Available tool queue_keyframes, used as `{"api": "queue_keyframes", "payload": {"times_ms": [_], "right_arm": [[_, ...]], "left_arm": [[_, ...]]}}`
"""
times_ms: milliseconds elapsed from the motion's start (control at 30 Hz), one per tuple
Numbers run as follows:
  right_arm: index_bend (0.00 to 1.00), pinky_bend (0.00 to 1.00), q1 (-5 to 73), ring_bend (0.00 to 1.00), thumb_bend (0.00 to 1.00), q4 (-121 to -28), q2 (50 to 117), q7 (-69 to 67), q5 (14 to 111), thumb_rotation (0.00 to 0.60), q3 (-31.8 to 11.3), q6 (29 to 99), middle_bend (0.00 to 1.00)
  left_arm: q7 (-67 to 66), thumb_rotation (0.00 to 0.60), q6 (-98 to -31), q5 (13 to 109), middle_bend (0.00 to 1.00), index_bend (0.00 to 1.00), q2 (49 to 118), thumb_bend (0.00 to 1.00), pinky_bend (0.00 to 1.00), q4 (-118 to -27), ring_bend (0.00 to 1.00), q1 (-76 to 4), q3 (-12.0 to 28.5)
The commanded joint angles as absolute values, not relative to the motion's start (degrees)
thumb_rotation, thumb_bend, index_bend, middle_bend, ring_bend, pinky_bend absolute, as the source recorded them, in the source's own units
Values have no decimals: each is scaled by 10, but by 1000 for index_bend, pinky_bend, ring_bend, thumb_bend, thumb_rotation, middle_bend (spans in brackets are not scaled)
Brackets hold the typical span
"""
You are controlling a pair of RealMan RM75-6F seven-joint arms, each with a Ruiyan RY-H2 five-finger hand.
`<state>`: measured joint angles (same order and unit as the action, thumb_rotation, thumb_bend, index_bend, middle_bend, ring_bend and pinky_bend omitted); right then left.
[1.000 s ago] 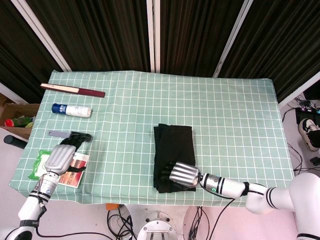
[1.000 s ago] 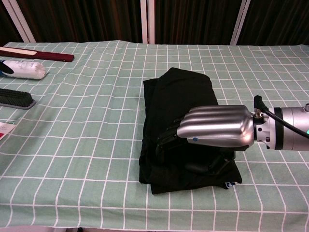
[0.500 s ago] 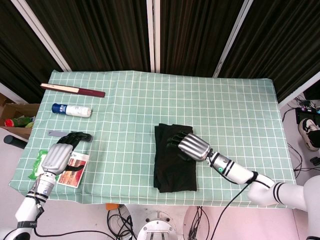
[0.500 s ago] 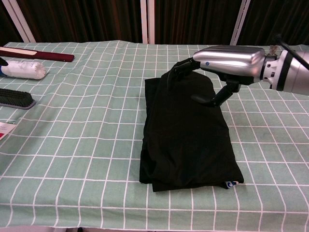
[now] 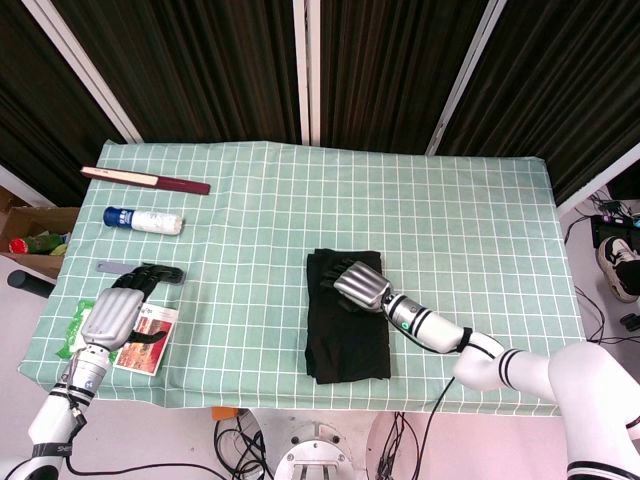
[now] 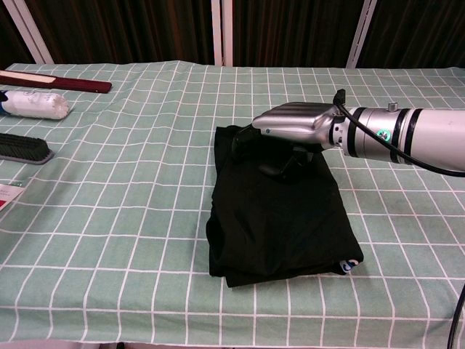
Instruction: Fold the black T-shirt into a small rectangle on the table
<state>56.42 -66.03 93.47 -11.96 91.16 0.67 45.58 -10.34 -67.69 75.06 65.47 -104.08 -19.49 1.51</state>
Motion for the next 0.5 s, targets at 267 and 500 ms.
{"api": "queue_keyframes", "payload": {"times_ms": [267, 500], "right_arm": [[271, 230, 442, 184, 376, -832, 757, -50, 902, 600, -4, 661, 249], [51, 128, 297, 49, 231, -937, 627, 48, 832, 600, 26, 781, 113]], "left_arm": [[-113, 600, -721, 730, 95, 163, 646, 93, 177, -1011, 80, -173, 28], [-156, 600, -818, 720, 96, 163, 663, 100, 177, -949, 80, -135, 49]]}}
